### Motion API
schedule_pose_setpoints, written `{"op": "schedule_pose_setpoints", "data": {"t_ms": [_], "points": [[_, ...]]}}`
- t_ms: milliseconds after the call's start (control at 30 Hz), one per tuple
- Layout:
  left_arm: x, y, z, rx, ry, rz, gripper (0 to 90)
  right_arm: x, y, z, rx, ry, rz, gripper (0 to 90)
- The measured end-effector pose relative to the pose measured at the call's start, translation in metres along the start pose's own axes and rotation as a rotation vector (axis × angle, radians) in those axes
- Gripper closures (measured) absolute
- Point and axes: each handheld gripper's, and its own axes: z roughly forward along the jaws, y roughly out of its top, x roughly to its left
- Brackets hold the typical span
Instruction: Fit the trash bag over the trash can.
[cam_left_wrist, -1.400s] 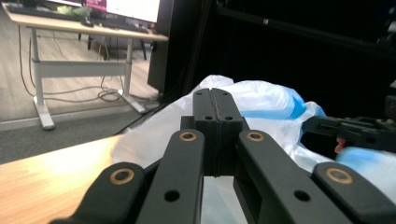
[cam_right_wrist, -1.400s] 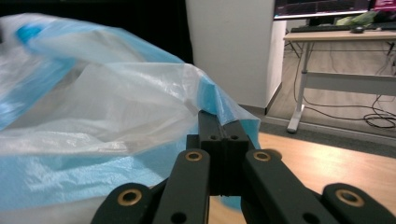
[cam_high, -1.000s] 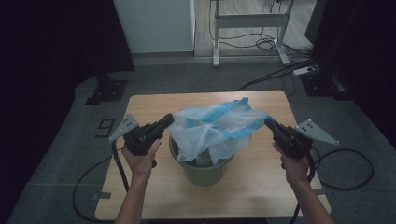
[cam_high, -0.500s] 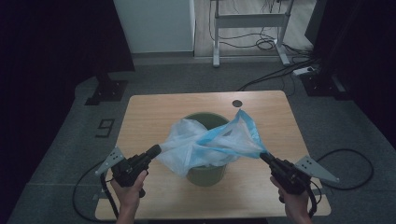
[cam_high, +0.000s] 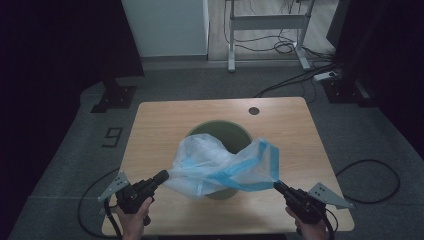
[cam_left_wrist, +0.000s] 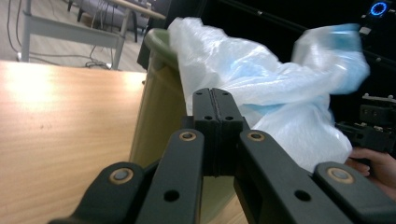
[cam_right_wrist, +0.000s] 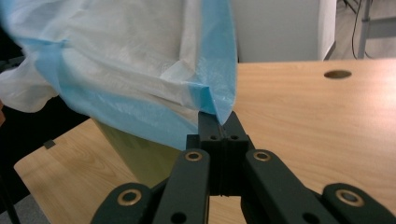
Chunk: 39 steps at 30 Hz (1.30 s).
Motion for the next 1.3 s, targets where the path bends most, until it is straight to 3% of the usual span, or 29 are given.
{"op": "schedule_pose_setpoints", "data": {"t_ms": [133,233,333,467,633,800,900,967,1033,1100,1200,1300], "points": [[0.002,-0.001,0.002,0.001,-0.006,-0.005,89.6,-0.006,-0.001,0.007,0.031,-0.016,0.001,89.1],[-0.003,0.004,0.0,-0.006,-0.008,0.022,87.7,-0.006,0.002,0.008,0.034,-0.011,0.002,89.1],[-0.012,0.012,-0.001,-0.038,-0.009,0.047,74.8,-0.003,0.01,0.007,0.016,-0.01,-0.021,89.1],[-0.029,0.028,0.0,-0.041,0.014,0.118,56.3,0.003,0.024,0.004,-0.013,-0.02,-0.061,89.1],[-0.046,0.045,0.013,0.041,0.009,0.221,41.8,0.007,0.039,0.005,-0.038,-0.02,-0.084,89.1],[-0.051,0.052,0.035,0.14,-0.006,0.266,30.3,0.009,0.047,0.008,-0.049,-0.018,-0.089,89.1],[-0.05,0.049,0.045,0.168,0.024,0.285,36.7,0.009,0.049,0.009,-0.053,-0.019,-0.091,89.1],[-0.051,0.048,0.048,0.167,0.063,0.301,54.2,0.01,0.049,0.009,-0.054,-0.018,-0.093,89.0],[-0.049,0.05,0.048,0.152,0.051,0.274,69.3,0.011,0.049,0.008,-0.052,-0.018,-0.101,89.0],[-0.046,0.053,0.047,0.127,0.042,0.216,79.1,0.012,0.048,0.007,-0.046,-0.021,-0.116,88.9],[-0.043,0.055,0.044,0.086,0.049,0.177,86.0,0.014,0.046,0.003,-0.039,-0.013,-0.133,85.6],[-0.043,0.055,0.041,0.068,0.059,0.181,88.5,0.016,0.047,-0.003,-0.053,-0.006,-0.148,70.6]]}}
